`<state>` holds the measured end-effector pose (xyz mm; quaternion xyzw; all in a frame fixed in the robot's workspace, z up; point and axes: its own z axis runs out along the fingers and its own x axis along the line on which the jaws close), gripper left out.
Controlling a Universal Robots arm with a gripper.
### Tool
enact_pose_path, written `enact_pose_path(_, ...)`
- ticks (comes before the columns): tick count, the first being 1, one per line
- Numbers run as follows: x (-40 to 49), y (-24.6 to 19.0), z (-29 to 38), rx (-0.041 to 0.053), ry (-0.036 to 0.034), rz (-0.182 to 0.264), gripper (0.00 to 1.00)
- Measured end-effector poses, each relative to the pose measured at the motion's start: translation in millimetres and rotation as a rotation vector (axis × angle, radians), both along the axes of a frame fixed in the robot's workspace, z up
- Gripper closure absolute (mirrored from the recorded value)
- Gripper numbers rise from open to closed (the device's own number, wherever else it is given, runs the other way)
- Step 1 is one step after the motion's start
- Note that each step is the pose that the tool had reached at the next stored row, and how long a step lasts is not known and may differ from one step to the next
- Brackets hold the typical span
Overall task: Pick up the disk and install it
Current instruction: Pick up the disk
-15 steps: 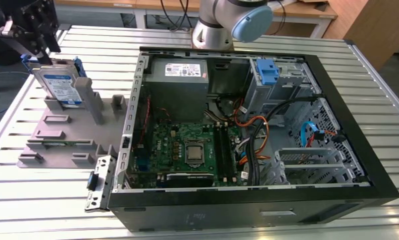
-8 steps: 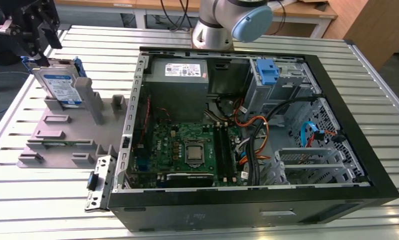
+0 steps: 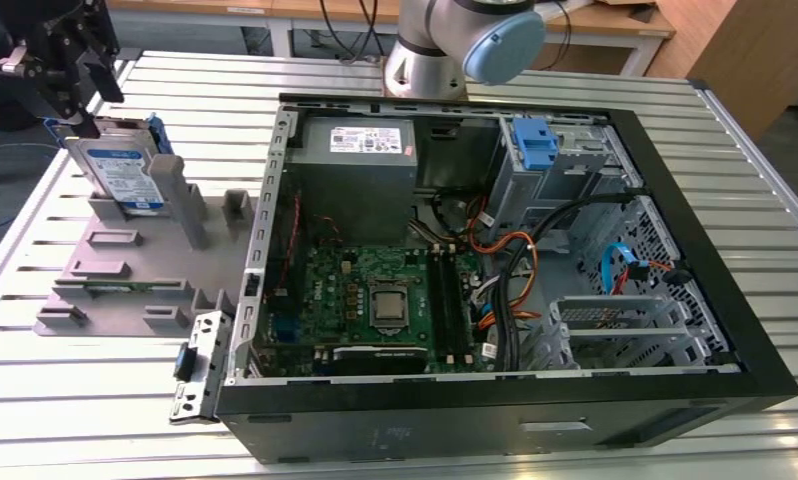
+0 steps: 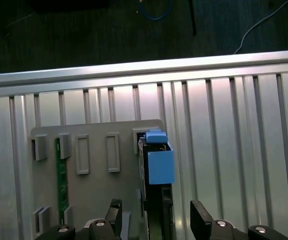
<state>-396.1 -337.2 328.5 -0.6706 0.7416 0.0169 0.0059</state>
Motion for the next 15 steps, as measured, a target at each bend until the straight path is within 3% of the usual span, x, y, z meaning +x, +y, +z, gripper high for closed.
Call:
enact_pose_path(7, -1.1, 0.5, -6.9, 0.0, -0.0011, 0.046, 0.35)
enact_pose_path(15, -2.1, 0.4, -20.7, 0.0, -0.0014, 0.054, 0.35)
